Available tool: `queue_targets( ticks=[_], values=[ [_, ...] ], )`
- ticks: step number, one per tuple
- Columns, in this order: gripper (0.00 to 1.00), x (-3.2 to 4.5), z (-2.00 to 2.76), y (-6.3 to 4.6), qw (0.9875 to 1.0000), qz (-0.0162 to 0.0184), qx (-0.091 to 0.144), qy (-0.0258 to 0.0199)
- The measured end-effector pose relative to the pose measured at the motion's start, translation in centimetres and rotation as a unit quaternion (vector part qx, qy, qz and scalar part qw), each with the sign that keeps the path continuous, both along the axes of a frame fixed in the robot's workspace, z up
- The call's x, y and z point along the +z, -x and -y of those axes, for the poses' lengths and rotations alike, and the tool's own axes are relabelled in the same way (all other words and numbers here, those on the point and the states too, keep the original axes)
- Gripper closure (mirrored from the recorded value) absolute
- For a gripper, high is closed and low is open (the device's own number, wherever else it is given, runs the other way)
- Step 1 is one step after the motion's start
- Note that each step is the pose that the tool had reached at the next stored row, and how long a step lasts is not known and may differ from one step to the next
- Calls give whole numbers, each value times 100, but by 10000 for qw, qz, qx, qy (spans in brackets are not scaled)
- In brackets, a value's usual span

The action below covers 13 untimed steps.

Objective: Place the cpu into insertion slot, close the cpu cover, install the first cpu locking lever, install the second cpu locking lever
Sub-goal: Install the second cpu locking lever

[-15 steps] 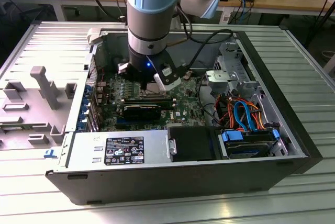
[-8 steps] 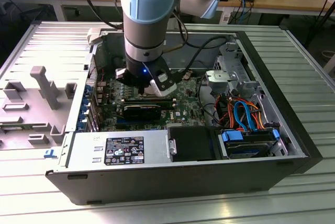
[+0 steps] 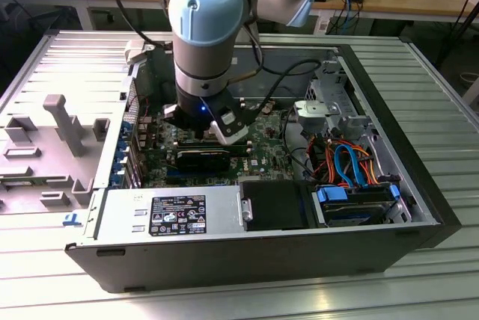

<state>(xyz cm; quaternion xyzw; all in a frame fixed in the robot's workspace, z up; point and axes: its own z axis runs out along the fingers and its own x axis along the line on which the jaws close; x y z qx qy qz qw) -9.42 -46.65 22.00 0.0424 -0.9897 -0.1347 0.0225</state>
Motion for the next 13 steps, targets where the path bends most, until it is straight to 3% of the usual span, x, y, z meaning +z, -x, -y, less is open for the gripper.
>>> queue_targets(
  ticks=[6, 13],
  values=[
    [89, -134, -17, 43, 10000, 0, 1, -1],
    [89, -189, -50, 91, 10000, -2, 19, -5]
  ],
)
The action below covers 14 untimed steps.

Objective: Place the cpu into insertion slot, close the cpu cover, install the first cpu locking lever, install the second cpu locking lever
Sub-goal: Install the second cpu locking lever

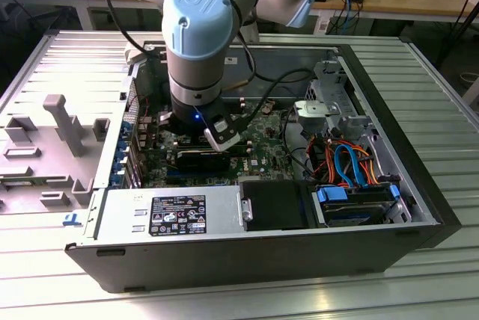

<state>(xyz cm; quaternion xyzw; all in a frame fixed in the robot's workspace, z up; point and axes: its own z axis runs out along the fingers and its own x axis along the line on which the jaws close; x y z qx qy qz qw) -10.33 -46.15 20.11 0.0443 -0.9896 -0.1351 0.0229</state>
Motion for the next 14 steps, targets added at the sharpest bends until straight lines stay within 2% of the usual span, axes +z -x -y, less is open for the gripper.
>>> queue_targets(
  ticks=[5, 8, 14],
  values=[
    [89, -4, -25, 0, 10000, 2, 45, -18],
    [89, -6, -58, -1, 10000, 1, 85, -22],
    [89, -50, -62, 0, 9999, 2, 89, -57]
  ],
)
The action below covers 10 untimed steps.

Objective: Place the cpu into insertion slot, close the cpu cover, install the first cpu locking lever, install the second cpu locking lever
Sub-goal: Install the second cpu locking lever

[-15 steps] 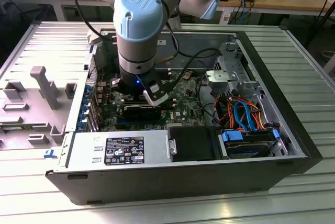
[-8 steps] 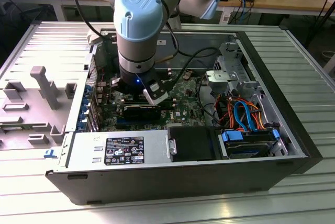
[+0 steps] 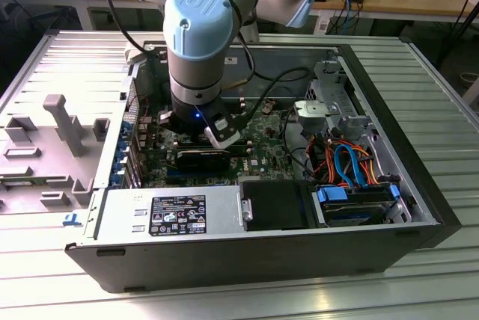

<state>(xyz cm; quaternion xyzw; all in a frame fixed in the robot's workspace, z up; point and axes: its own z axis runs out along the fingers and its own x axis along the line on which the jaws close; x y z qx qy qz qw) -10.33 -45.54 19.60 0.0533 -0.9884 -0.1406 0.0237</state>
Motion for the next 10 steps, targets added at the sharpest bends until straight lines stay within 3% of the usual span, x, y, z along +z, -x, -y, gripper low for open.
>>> queue_targets(
  ticks=[10],
  values=[
    [89, 7, 33, 13, 10000, 15, 1, -5]
  ],
)
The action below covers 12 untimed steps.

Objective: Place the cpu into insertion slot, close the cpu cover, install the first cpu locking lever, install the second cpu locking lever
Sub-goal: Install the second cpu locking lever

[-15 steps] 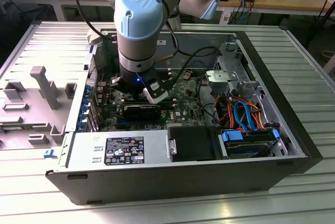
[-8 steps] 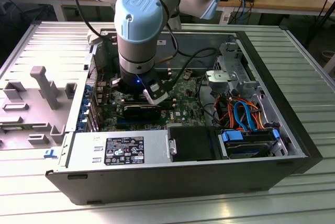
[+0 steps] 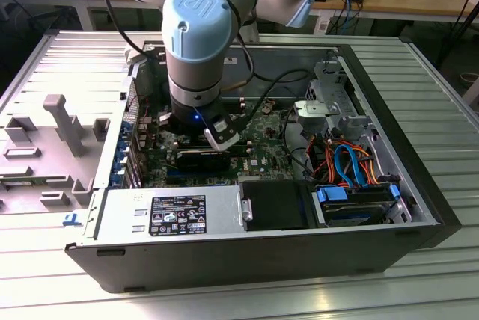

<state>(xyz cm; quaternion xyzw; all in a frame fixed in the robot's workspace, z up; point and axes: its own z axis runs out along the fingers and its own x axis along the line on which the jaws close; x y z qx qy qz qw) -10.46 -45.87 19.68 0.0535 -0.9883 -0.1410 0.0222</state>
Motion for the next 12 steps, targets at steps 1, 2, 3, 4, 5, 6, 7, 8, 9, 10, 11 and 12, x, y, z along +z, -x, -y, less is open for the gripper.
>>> queue_targets(
  ticks=[1, 2, 3, 4, 5, 6, 7, 8, 9, 10, 11, 12],
  values=[
    [89, 10, 0, 0, 10000, 0, 0, -1],
    [89, 14, -1, -3, 10000, 0, 0, -2],
    [89, 14, 0, -3, 10000, 0, 0, -1],
    [89, 16, 0, -7, 10000, -1, 1, 2],
    [89, 17, 1, -8, 10000, -1, 1, 5],
    [89, 17, 0, -9, 10000, -1, 0, 9],
    [89, 17, 0, -23, 10000, -6, 1, 15],
    [89, 17, 0, -60, 10000, -19, 0, 21],
    [89, 17, 0, -85, 10000, -28, 1, 21],
    [89, 17, 0, -96, 10000, -32, 0, 21],
    [89, 18, 1, -111, 10000, -36, 1, 22],
    [89, 25, 1, -125, 10000, -38, 0, 24]
  ],
)
